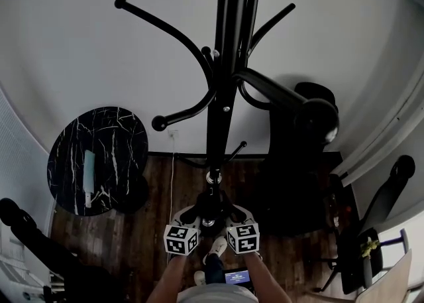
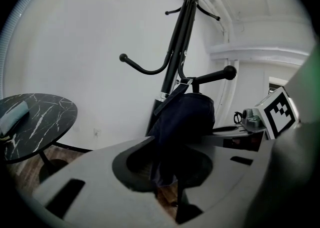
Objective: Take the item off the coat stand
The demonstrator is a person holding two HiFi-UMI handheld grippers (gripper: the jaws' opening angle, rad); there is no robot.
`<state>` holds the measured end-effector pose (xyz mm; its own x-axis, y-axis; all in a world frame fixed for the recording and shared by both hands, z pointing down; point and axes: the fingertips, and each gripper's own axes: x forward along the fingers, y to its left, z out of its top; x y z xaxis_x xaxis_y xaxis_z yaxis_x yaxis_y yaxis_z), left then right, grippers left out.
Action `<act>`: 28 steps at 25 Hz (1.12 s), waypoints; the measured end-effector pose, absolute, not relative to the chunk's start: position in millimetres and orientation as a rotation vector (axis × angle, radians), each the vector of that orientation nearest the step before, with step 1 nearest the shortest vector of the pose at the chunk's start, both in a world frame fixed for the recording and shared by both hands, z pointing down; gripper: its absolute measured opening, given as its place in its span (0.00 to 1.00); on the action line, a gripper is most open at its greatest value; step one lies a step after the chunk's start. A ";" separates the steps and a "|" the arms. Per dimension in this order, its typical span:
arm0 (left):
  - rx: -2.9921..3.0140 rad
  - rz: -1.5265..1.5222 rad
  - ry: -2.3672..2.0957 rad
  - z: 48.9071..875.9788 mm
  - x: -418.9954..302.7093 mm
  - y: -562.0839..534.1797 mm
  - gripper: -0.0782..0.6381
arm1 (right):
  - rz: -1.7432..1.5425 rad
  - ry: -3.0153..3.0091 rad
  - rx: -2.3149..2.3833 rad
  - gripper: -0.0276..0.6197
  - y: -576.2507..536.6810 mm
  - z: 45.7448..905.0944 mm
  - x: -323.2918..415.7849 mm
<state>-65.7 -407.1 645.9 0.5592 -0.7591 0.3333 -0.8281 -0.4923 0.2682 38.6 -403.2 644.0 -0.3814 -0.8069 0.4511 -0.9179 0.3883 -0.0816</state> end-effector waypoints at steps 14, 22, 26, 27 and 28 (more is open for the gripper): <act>2.423 0.233 -1.227 643.2 -63.0 -394.2 0.16 | 0.494 -2.336 1.487 0.09 -390.4 638.4 37.2; 2.431 0.237 -1.234 636.8 -67.9 -378.9 0.15 | 0.473 -2.345 1.458 0.09 -374.4 632.9 31.3; 2.432 0.232 -1.243 632.5 -71.5 -371.2 0.15 | 0.472 -2.350 1.446 0.09 -365.1 630.2 28.3; 2.434 0.229 -1.244 631.5 -71.5 -370.0 0.15 | 0.467 -2.352 1.445 0.09 -363.6 628.9 28.3; 2.437 0.225 -1.243 630.7 -71.1 -368.9 0.15 | 0.462 -2.354 1.446 0.09 -362.5 627.6 28.6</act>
<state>-71.1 -368.9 630.7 0.5930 -0.7410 0.3150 -0.8045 -0.5282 0.2717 28.6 -362.5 627.6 -0.4249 -0.7878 0.4459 -0.8978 0.4296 -0.0966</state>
